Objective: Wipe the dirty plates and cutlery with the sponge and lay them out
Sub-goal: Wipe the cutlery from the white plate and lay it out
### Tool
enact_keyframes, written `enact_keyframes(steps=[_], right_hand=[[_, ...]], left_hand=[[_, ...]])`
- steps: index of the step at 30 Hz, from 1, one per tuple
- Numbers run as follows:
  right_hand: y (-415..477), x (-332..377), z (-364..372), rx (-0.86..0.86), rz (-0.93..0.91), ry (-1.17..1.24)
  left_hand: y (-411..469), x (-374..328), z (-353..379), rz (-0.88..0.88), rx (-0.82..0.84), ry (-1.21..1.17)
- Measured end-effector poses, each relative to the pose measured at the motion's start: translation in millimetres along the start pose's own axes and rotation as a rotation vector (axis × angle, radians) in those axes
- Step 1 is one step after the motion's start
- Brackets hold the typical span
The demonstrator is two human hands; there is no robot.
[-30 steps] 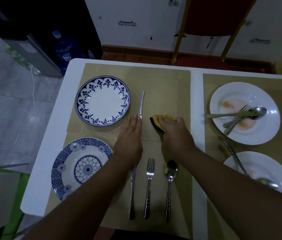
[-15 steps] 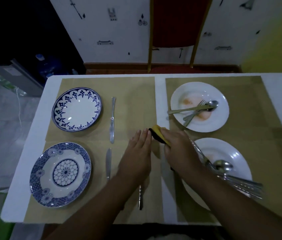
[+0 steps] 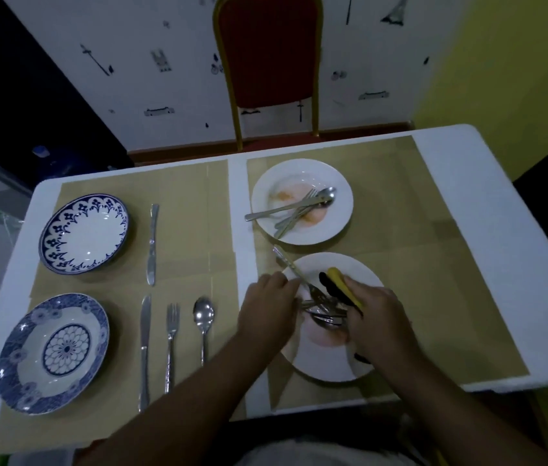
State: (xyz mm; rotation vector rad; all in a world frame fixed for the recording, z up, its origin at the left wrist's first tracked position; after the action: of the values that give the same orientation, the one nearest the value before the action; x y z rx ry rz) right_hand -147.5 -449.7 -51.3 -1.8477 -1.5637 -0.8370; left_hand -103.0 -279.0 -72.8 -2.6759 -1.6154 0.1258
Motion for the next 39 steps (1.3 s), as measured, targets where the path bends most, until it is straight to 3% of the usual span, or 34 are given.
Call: enact_keyframes(steps=[4,9,15,19,23,28,35,39], right_hand=[[-2.3,-25.2,-10.1,0.021,0.062,0.054],[-4.7,-39.1,-19.5,0.060,0.030,0.119],[-8.5,-40.9,-20.8,0.079,-0.016,0.118],[-1.9,-26.7,-15.2,0.037,-0.105,0.104],[0.1,-2.4,-12.6,-0.054,-0.179,0.041],[-14.9,14.4,13.6,0.131,-0.365,-0.101],[7.7,-17.9,-10.9,-0.075,-0.083,-0.048],[3.6,1.6,-13.9,-0.166,-0.102,0.023]], left_hand=[[43.6,-5.0,-0.4,0.003,0.011,0.135],[71.7,-9.1,5.6,0.077,0.160,0.262],[58.8,-5.8,4.9,0.139,0.258,0.157],[42.5,-0.1,-1.9,-0.023,0.426,-0.127],[14.1,-8.1,-10.9,-0.294,0.585,-0.755],[-16.6,-12.2,-7.9,-0.609,0.586,-1.229],[-40.5,-3.7,3.8,-0.727,0.571,-1.396],[-43.1,0.8,9.3,-0.734,0.498,-1.329]])
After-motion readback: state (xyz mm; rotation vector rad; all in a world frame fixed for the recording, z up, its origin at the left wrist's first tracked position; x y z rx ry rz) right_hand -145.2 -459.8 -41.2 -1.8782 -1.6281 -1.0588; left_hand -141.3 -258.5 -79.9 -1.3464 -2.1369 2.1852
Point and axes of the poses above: each hand's wrist, its own y-axis towards the middle knuckle, its own z-axis out of the palm, x = y × z, the point moved 6 cm from there along y, towards the middle knuckle, and after that the axes turned 12 degrees about y, right-handed, at the moved point
